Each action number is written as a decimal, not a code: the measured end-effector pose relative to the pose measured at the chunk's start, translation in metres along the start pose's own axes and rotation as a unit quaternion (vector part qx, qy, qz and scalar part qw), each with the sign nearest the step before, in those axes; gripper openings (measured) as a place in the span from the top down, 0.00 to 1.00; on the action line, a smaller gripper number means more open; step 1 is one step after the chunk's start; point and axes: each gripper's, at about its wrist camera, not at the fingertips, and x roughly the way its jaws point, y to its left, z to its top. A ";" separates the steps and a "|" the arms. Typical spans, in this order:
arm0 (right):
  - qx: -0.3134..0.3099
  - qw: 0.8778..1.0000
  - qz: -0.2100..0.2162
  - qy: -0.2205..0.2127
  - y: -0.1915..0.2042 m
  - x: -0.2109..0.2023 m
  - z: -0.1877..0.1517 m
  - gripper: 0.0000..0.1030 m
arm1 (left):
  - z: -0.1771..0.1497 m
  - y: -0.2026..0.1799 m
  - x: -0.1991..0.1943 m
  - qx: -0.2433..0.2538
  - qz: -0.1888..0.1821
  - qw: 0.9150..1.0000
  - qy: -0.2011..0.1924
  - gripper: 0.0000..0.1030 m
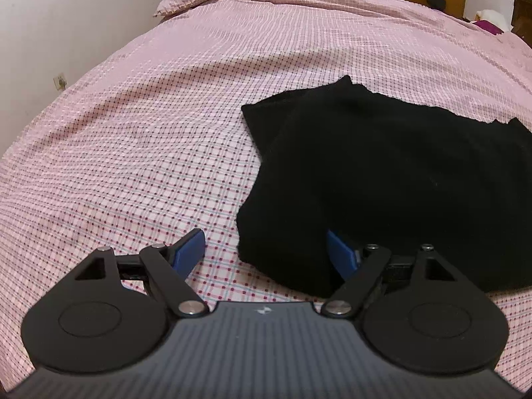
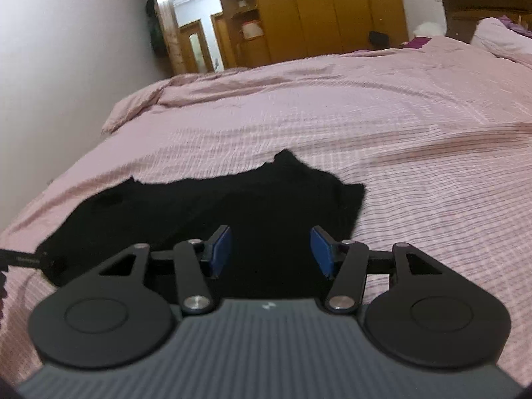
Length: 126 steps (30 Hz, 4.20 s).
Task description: Fold small clothes
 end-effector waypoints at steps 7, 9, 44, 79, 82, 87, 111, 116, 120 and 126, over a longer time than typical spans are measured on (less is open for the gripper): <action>-0.033 0.999 -0.021 0.036 -0.002 0.014 -0.031 0.48 | 0.001 0.001 0.001 -0.004 -0.004 1.000 0.003 0.19; -0.035 0.998 -0.023 0.036 -0.004 0.010 -0.035 0.49 | 0.001 0.001 0.001 -0.004 -0.004 1.000 0.003 0.19; 0.201 0.977 0.074 -0.023 -0.073 0.040 -0.036 0.21 | -0.003 -0.016 -0.010 -0.015 -0.024 1.000 0.011 0.19; 0.249 0.955 0.103 -0.123 -0.003 0.047 0.032 0.81 | 0.002 0.024 -0.040 -0.031 -0.014 0.999 -0.030 0.14; 0.231 0.958 0.110 -0.127 0.025 0.046 0.048 0.81 | 0.004 0.035 -0.044 -0.039 -0.012 0.999 -0.036 0.14; 0.183 0.967 0.127 -0.122 0.080 0.057 0.073 0.81 | 0.002 0.056 -0.048 -0.056 -0.008 0.997 -0.045 0.14; -0.056 0.990 0.131 -0.002 0.253 0.127 0.037 0.81 | -0.018 0.140 -0.033 -0.127 -0.002 0.991 -0.043 0.14; -0.132 0.982 0.133 0.030 0.280 0.141 0.016 0.72 | -0.015 0.140 -0.034 -0.131 0.000 0.990 -0.047 0.14; -0.086 0.977 0.195 0.028 0.264 0.123 0.020 0.45 | -0.012 0.136 -0.038 -0.125 -0.008 0.991 -0.052 0.14; -0.067 0.968 0.241 -0.002 0.237 0.070 0.027 0.45 | -0.001 0.124 -0.053 -0.119 -0.035 0.989 -0.075 0.14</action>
